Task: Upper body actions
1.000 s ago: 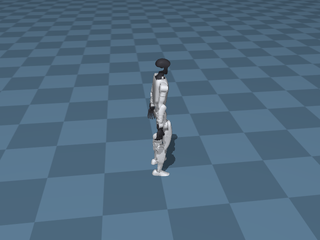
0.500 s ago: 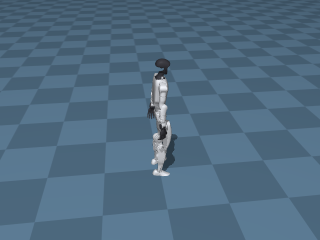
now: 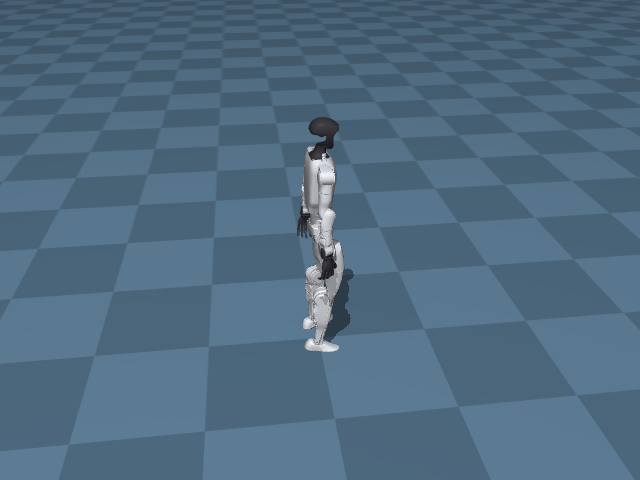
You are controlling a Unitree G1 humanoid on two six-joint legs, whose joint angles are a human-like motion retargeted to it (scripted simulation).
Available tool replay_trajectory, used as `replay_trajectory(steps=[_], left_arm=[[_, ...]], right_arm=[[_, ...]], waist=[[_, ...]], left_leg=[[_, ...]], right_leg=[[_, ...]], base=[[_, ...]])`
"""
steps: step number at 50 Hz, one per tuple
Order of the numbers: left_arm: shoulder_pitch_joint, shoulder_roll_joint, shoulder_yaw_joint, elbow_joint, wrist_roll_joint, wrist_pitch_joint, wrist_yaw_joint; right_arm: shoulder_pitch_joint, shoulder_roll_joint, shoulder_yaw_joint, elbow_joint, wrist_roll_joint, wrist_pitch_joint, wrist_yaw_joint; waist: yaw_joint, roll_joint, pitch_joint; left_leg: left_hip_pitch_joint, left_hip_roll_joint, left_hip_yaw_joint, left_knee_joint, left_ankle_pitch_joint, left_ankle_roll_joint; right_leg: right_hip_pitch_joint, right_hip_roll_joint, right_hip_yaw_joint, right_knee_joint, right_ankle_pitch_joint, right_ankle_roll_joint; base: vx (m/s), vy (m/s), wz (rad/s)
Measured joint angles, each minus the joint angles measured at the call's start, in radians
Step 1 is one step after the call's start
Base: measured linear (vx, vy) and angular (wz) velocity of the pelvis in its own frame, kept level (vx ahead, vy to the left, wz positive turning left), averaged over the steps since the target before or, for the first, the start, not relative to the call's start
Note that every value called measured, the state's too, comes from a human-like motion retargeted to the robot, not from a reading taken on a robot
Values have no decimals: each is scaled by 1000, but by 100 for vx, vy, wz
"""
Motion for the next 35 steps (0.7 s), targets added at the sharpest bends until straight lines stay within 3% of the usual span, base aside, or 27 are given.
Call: replay_trajectory(steps=[12, 35], left_arm=[[8, -2, -13, 6, 9, 14, 21], [11, -16, 1, 0, 5, 11, 7]], right_arm=[[14, 1, 19, -1, -43, 19, -51], [9, 1, 4, -7, -41, 21, 9]], waist=[[-7, 2, 0], [-10, 6, -7]], left_leg=[[-4, 3, -2, 5, -3, 0], [-6, -1, -2, 2, -2, 0]], right_leg=[[-6, 1, 6, 2, 2, -1], [-6, 0, 1, 0, -1, -2]], base=[[0, 0, 0], [0, 0, 0]])
